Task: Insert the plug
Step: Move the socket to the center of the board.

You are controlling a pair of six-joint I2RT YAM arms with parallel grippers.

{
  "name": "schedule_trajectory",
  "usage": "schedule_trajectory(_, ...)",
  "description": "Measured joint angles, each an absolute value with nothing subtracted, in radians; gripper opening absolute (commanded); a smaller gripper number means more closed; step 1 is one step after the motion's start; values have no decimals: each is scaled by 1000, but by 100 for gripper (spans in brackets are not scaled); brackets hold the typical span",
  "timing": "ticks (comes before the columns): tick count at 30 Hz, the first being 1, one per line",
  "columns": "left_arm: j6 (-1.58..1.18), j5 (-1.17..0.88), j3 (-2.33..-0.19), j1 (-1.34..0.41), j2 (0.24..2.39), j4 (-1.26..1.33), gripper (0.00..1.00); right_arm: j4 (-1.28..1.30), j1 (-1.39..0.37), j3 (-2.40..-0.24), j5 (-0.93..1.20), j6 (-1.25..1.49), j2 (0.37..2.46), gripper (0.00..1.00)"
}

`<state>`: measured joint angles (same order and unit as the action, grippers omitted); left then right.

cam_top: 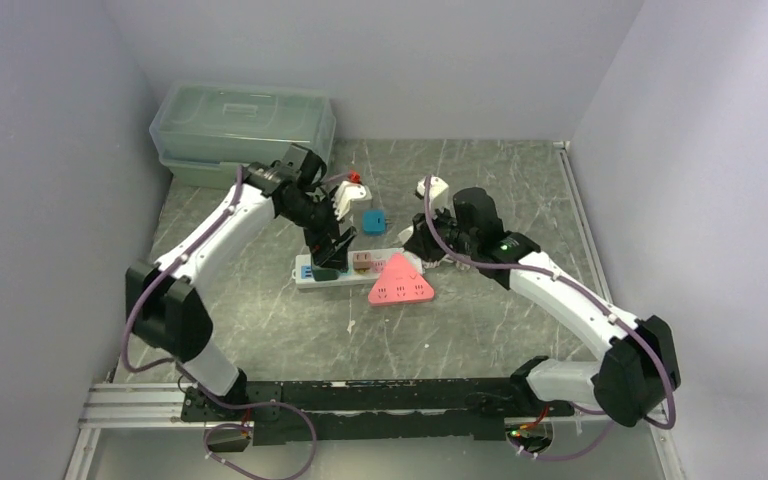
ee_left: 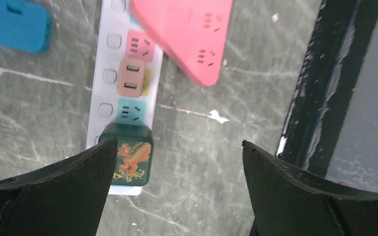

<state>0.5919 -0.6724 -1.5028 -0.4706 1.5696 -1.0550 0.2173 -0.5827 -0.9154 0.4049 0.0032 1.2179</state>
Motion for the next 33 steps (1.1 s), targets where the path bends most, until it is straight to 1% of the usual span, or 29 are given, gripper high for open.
schedule_trajectory(6,697,-579,-1468,-443,1694,-1052,100,231,-558,-970,100,1,1371,0)
schedule_trajectory(13,742,-502,-1380,-411,1703,-980,100,237,-556,-1040,-149,-43,1562,0)
schedule_trajectory(19,717,-477,-1335,-393,1751,-876,99,240,-529,-1050,-229,-52,1651,0)
schedule_trajectory(25,727,-458,-1249,-391,1761,-795,88,268,-514,-1050,-255,-52,1687,0)
schedule_trajectory(31,795,-419,-1191,-389,1743,-710,86,293,-516,-1039,-230,-31,1687,0)
schedule_trajectory(33,824,-413,-1173,-386,1734,-689,83,293,-522,-1024,-216,-26,1687,0)
